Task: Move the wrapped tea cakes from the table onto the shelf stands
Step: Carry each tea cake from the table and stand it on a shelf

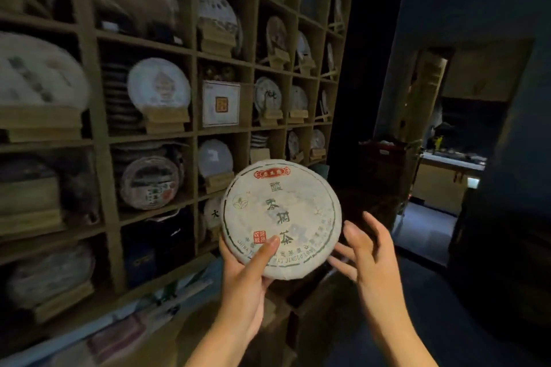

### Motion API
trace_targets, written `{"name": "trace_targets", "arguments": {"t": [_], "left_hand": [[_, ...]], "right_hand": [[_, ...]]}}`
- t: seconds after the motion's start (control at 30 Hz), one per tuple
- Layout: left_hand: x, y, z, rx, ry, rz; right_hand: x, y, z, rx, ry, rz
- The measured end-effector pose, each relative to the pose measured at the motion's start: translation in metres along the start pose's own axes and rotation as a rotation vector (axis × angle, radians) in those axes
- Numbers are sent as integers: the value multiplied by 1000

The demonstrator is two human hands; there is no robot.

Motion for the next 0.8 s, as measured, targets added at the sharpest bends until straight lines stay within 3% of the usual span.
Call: {"name": "trace_targets", "arguments": {"t": [0.13,0.37,0.5,0.63,0.8], "left_hand": [[-46,-31,-49,56,-39,14],[-139,-77,-119,-7,-111,51],[-187,-92,-162,-67,-376,20],[-236,-104,-216,122,-441,-204],[-262,-117,-237,184,-435,-197]], "right_hand": [[110,-9,-11,-31,19,178],[239,-19,-51,22,-170,268],[296,-20,-81,105,-293,309],[335,-20,-104,137,-323,358],[378,-14,-129,203,-329,504]]}}
Point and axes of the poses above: each hand's wrist, its own y-axis away from the middle knuckle, its own x-axis out of the palm, z = x × y, the point moved 5 cm from there along -y, towards the middle knuckle, and after that the axes turned 6 degrees about x, right-handed, at the moved point
